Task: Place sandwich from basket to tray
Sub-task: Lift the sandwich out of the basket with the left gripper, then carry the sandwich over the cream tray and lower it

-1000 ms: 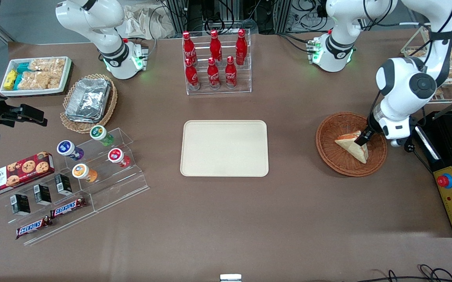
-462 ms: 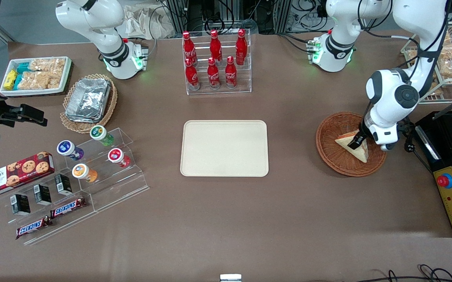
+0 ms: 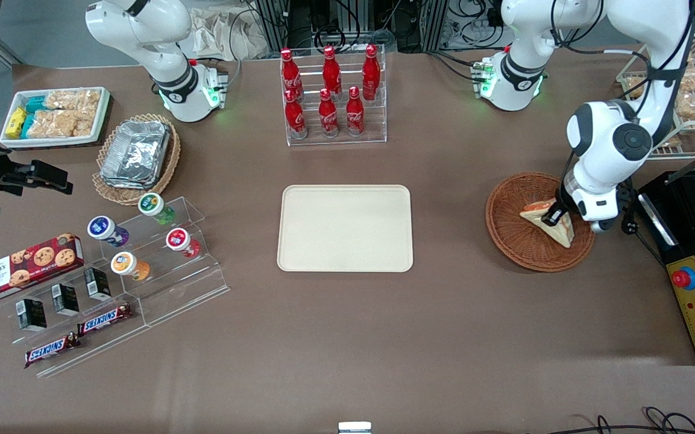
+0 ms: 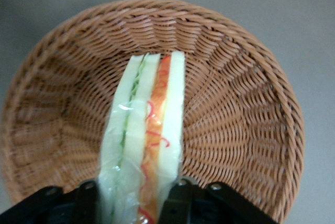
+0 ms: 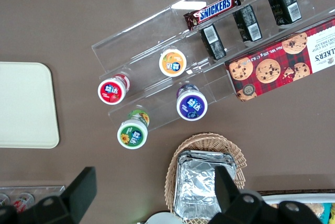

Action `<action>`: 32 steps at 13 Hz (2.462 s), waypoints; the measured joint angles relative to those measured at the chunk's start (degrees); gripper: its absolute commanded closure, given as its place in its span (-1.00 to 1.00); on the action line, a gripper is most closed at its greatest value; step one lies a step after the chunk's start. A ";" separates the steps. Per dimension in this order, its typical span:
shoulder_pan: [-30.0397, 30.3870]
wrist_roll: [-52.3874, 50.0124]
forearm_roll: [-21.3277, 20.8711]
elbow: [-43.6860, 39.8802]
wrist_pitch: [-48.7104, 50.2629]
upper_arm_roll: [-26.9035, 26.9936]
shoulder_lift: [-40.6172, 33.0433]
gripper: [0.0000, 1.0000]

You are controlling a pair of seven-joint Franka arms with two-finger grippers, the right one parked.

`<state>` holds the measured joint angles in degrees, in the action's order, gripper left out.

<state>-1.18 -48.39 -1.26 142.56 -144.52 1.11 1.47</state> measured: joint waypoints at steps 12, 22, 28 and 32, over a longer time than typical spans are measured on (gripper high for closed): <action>-0.59 16.27 0.05 -34.89 44.45 -19.83 -0.65 1.00; -7.08 4.77 -5.85 -34.93 21.97 -30.90 23.70 1.00; -8.94 -0.43 -13.06 -35.21 15.18 -30.90 30.68 0.82; -10.36 -5.07 -17.18 -37.02 12.95 -30.90 34.24 -1.00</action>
<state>-11.54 -53.45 -18.45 105.54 -131.58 -29.80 35.71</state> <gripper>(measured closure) 0.740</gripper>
